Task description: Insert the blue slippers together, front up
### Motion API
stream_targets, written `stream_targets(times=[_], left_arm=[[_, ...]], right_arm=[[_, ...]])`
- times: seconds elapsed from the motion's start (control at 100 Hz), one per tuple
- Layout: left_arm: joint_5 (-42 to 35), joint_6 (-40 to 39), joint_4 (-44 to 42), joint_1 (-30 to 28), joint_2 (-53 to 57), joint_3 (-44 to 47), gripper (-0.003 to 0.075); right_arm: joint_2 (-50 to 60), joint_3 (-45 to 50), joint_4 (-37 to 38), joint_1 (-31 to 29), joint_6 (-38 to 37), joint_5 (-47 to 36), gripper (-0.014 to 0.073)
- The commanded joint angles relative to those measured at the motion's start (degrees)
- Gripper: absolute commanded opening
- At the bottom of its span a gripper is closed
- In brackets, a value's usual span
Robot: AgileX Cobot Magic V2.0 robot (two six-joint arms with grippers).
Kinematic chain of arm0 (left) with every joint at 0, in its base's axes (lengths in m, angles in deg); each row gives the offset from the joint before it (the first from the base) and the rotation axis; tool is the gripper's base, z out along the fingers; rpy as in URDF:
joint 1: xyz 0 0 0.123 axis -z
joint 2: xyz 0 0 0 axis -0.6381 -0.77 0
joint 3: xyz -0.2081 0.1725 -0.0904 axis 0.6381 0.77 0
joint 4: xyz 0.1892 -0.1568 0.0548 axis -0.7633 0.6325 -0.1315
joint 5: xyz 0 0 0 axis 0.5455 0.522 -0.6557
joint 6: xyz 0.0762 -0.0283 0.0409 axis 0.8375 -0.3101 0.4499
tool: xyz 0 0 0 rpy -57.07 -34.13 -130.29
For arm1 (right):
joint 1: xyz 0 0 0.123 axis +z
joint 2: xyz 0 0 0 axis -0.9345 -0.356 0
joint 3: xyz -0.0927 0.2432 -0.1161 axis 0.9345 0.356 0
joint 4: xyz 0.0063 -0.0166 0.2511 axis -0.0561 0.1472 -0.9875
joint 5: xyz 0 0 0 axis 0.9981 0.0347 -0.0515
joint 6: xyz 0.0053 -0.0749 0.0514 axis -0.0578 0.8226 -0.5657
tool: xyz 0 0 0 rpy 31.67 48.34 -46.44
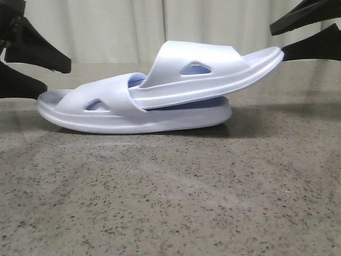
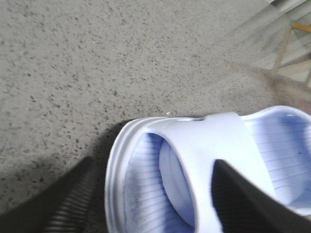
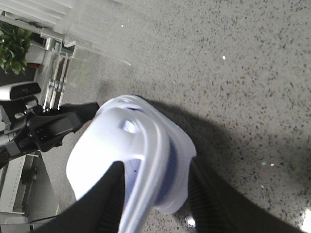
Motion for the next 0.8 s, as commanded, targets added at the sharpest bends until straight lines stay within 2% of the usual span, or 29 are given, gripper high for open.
stream_targets(times=[0.0,0.13,0.18,0.24,0.29,0.3,0.31,0.4,0.42,0.58,0.79], left_arm=[[1.12,1.44,2.81,-0.2,1.6,-2.11,0.0563],[4.6,1.44,-0.99,-2.77,2.11,-5.42,0.0508],[6.65,1.33,-2.68,-4.32,2.9,-7.02,0.0452],[8.43,0.67,-4.41,-6.25,4.0,-8.84,0.0339],[9.45,-0.6,-6.37,-7.59,5.39,-10.22,0.0217],[9.45,-0.8,-6.59,-7.72,5.57,-10.22,0.0217],[9.62,-1.03,-7.08,-7.99,5.97,-10.53,0.0172],[9.75,-3.04,-8.65,-8.95,9.08,-11.69,0.0013],[9.38,-3.03,-8.77,-8.98,9.93,-11.66,0.0017],[2.34,-3.16,-9.08,-8.37,17.17,-11.66,0.0015],[-13.11,-3.24,-13.75,-3.41,28.14,-11.09,0.0015]], right_arm=[[2.42,-1.7,-2.59,-0.51,0.35,7.82,0.0255],[3.21,-1.7,-2.14,-1.93,0.35,7.82,0.0254],[3.93,-1.7,-1.93,-3.09,0.35,7.82,0.0253],[5.23,-1.7,-1.16,-4.74,0.35,7.82,0.0223],[6.31,-1.7,-0.91,-6.17,0.35,7.82,0.0148],[6.51,-1.7,-0.91,-6.53,0.35,7.82,0.0136],[6.85,-1.7,-0.91,-6.69,0.35,7.82,0.0125],[9.06,-1.7,-1.16,-7.57,0.35,7.61,-0.0075],[9.53,-1.7,-1.16,-7.57,0.35,7.11,-0.0109],[14.74,-1.43,0.39,-5.36,0.35,1.19,-0.0088],[26.67,2.48,5.73,0.53,0.35,-15.1,-0.0088]])
